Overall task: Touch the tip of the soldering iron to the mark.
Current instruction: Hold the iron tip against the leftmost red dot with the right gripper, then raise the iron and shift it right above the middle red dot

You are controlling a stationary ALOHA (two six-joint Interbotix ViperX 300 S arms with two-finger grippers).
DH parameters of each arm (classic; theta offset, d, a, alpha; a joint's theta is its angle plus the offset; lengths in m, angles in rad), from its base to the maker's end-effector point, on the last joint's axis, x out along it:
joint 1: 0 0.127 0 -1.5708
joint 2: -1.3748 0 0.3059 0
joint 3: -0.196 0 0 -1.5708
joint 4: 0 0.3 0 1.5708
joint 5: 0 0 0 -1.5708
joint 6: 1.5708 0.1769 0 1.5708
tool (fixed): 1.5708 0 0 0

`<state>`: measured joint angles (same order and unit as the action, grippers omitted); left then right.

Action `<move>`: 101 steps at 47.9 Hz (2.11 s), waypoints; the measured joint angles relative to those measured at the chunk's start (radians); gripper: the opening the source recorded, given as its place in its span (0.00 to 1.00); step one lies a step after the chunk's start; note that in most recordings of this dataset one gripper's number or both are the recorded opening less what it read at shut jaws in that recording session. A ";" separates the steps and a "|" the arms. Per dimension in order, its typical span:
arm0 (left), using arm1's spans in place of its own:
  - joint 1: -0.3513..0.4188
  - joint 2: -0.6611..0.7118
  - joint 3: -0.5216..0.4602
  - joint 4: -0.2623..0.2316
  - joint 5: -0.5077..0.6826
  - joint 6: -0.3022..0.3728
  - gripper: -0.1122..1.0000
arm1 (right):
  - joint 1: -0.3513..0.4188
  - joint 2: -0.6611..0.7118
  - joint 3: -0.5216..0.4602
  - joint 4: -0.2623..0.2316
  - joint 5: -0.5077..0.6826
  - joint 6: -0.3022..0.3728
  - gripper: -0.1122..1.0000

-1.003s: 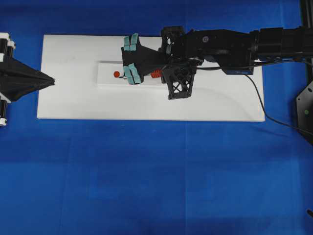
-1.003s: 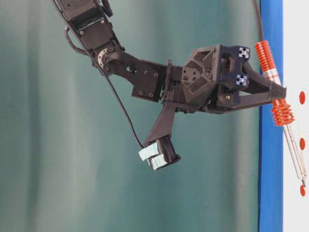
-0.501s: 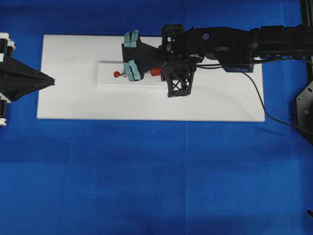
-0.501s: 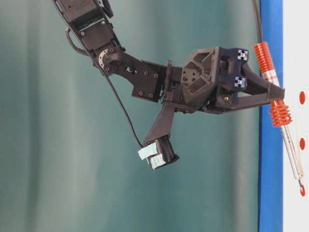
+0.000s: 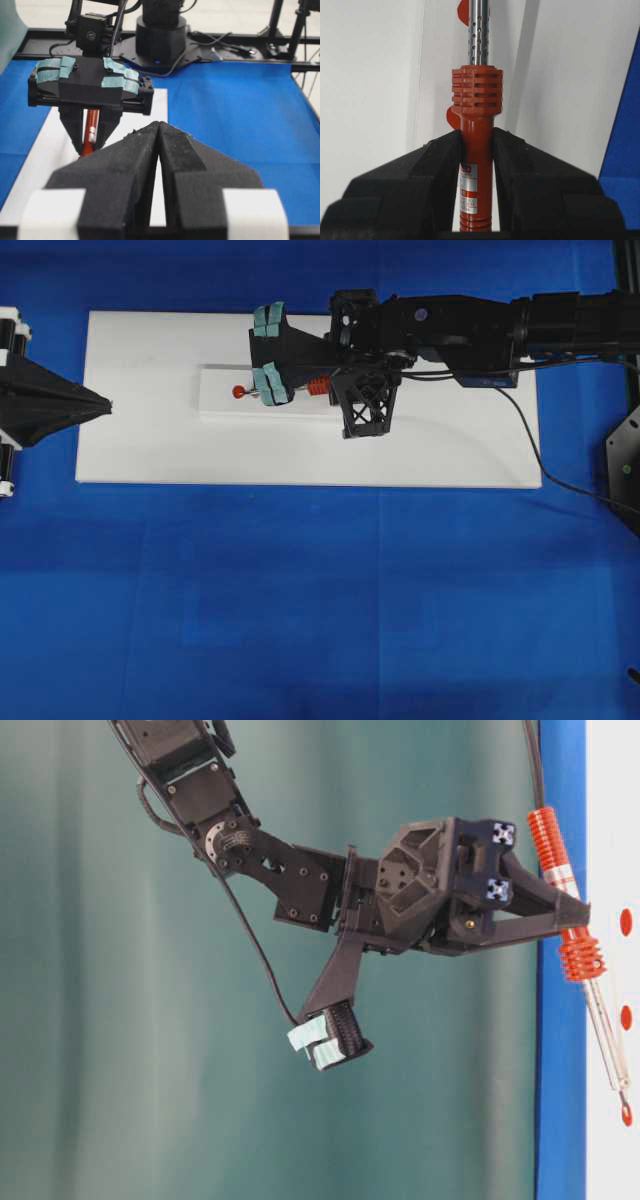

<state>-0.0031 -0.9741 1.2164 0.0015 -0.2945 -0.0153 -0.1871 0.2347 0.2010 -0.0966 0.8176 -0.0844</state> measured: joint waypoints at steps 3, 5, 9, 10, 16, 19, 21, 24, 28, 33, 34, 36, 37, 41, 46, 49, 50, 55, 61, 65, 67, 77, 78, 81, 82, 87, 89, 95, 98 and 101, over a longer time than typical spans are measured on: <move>-0.002 0.000 0.000 0.000 0.000 0.000 0.10 | 0.000 0.002 0.000 0.000 0.000 0.000 0.16; -0.002 0.000 0.000 0.000 0.002 0.000 0.10 | 0.000 0.002 0.002 -0.002 0.000 0.000 0.16; -0.002 0.000 0.000 0.000 0.002 0.000 0.10 | 0.000 0.002 0.002 -0.002 0.000 0.000 0.16; -0.002 0.000 0.000 0.000 0.000 0.000 0.10 | 0.000 0.002 0.000 -0.002 0.000 0.000 0.16; -0.002 0.000 0.000 0.000 0.002 0.000 0.10 | 0.000 0.002 0.002 -0.002 0.000 0.000 0.16; -0.002 0.000 0.000 0.000 0.000 -0.002 0.10 | 0.000 0.002 0.000 -0.002 0.000 0.000 0.16; -0.002 0.000 0.000 0.000 0.002 -0.002 0.10 | 0.002 0.002 0.002 -0.002 0.000 0.000 0.16; -0.002 0.000 0.000 0.000 0.002 0.000 0.10 | 0.002 0.002 0.000 -0.002 0.000 0.000 0.16; -0.002 0.000 0.000 0.000 0.000 0.000 0.10 | 0.002 0.002 0.002 -0.002 0.000 0.000 0.16; -0.002 0.000 0.000 0.000 0.000 0.000 0.10 | 0.002 0.002 0.000 -0.002 0.000 0.000 0.16; -0.002 0.000 0.000 0.000 0.002 0.000 0.10 | 0.000 0.002 0.000 0.000 0.000 0.000 0.16; 0.000 0.000 0.000 0.000 0.002 0.000 0.10 | 0.000 0.002 0.000 -0.002 0.000 0.000 0.16; 0.000 0.000 0.000 0.000 0.002 0.000 0.10 | 0.000 0.002 0.000 0.000 0.000 0.000 0.16; 0.000 0.000 0.000 0.000 0.002 0.000 0.10 | 0.000 0.002 0.000 -0.002 0.000 0.000 0.16; 0.000 0.000 0.000 0.000 0.000 0.000 0.10 | 0.000 0.002 0.002 -0.002 0.000 0.000 0.16; -0.002 0.000 0.000 0.000 0.002 0.000 0.10 | 0.002 0.002 0.000 -0.002 0.000 0.000 0.16; -0.002 0.000 0.000 0.000 0.002 0.000 0.10 | 0.002 0.002 0.000 -0.002 0.000 0.000 0.16; -0.002 0.000 0.000 0.000 0.000 0.000 0.10 | 0.000 0.002 0.002 0.000 0.000 0.000 0.16; -0.002 0.000 0.002 0.000 0.002 0.000 0.10 | 0.002 0.002 0.000 -0.002 0.000 0.000 0.16; -0.002 0.000 0.000 0.000 0.002 0.000 0.10 | 0.000 0.002 0.002 -0.002 0.000 0.000 0.16; -0.002 0.000 0.000 0.000 0.002 0.000 0.10 | 0.000 0.002 0.000 -0.002 0.000 0.000 0.16; 0.000 0.000 0.000 0.000 0.002 0.000 0.10 | 0.000 0.002 0.002 -0.002 0.000 0.000 0.16; 0.000 0.000 0.000 0.000 0.000 0.000 0.10 | 0.000 0.002 0.002 -0.002 0.000 0.000 0.16; 0.000 0.000 0.000 0.000 0.002 0.000 0.10 | 0.002 0.002 0.002 -0.002 0.000 0.000 0.16; -0.002 0.000 0.000 0.000 0.002 0.000 0.10 | 0.000 0.002 0.002 -0.002 0.000 0.000 0.16; 0.000 0.000 0.000 0.000 0.002 -0.002 0.10 | 0.000 0.002 -0.005 -0.002 0.003 0.000 0.16; 0.000 0.000 0.000 0.000 0.002 -0.002 0.10 | 0.000 0.002 -0.008 -0.002 0.009 0.000 0.16; 0.000 0.000 0.000 0.000 0.000 0.000 0.10 | 0.000 -0.005 -0.020 -0.002 0.028 0.000 0.16; -0.002 0.000 0.000 0.000 0.002 0.000 0.10 | 0.000 -0.025 -0.026 -0.003 0.041 0.002 0.16; -0.002 0.000 0.000 0.000 0.002 0.000 0.10 | 0.000 -0.049 -0.037 -0.006 0.058 0.003 0.16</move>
<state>-0.0046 -0.9741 1.2164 0.0015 -0.2930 -0.0153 -0.1871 0.1856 0.1641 -0.1028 0.8759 -0.0813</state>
